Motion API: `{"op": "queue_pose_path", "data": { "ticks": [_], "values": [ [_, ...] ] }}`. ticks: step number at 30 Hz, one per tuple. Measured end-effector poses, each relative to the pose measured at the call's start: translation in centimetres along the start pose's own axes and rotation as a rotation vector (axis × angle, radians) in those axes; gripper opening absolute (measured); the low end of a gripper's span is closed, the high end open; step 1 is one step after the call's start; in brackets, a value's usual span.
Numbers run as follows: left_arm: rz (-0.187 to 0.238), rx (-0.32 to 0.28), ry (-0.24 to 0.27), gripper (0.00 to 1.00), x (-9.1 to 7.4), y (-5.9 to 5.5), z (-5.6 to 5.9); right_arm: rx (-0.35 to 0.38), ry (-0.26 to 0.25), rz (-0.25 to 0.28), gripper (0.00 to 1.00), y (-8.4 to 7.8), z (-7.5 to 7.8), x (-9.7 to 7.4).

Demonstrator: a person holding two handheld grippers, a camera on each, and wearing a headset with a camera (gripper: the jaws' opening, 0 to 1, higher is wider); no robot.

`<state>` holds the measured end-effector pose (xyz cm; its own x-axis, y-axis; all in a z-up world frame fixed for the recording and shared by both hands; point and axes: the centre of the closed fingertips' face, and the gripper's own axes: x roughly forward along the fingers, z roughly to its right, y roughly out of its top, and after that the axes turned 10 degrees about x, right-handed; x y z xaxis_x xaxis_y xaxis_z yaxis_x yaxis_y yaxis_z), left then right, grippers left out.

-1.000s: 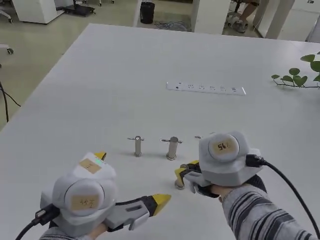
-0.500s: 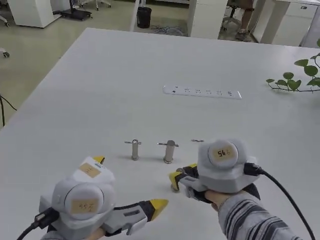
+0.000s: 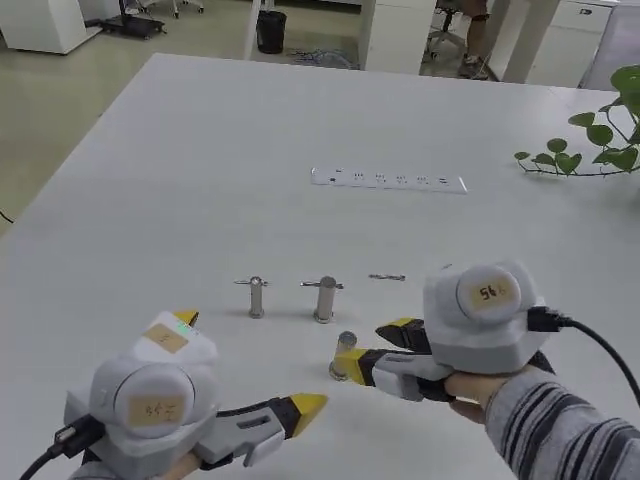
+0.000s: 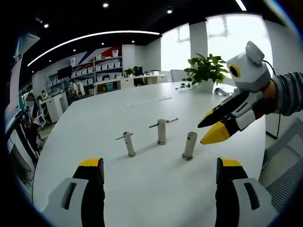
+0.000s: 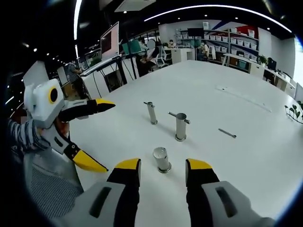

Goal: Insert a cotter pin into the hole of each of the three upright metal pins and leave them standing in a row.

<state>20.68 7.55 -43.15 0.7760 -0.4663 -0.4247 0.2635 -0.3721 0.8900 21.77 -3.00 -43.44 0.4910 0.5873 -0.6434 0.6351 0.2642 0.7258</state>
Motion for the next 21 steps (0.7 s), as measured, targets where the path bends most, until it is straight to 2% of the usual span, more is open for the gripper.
{"op": "queue_pose_path", "data": {
  "ticks": [5, 9, 12, 16, 19, 21],
  "values": [
    [-0.005, -0.006, 0.007, 0.98, -0.1, -0.1, -0.2, -0.019, 0.036, -0.052, 0.34, -0.8, 1.4, -0.7],
    [-0.004, -0.011, 0.016, 0.98, -0.2, -0.2, -0.5, -0.016, 0.037, -0.061, 0.34, -0.7, 2.8, -1.2],
    [-0.010, -0.013, 0.022, 0.98, -0.2, -0.3, -0.6, -0.014, 0.030, -0.062, 0.34, -0.2, 4.1, -1.5],
    [-0.001, -0.019, 0.023, 0.98, -0.1, -0.2, -0.6, -0.028, -0.004, -0.076, 0.33, 0.3, 6.1, -1.6],
    [0.012, -0.026, 0.025, 0.98, -0.1, 0.0, -0.6, -0.036, -0.018, -0.088, 0.33, 0.6, 7.0, -1.6],
    [0.007, -0.024, 0.027, 0.98, -0.1, -0.1, -0.6, -0.057, -0.026, -0.106, 0.33, 0.8, 7.7, -1.6]
  ]
}}
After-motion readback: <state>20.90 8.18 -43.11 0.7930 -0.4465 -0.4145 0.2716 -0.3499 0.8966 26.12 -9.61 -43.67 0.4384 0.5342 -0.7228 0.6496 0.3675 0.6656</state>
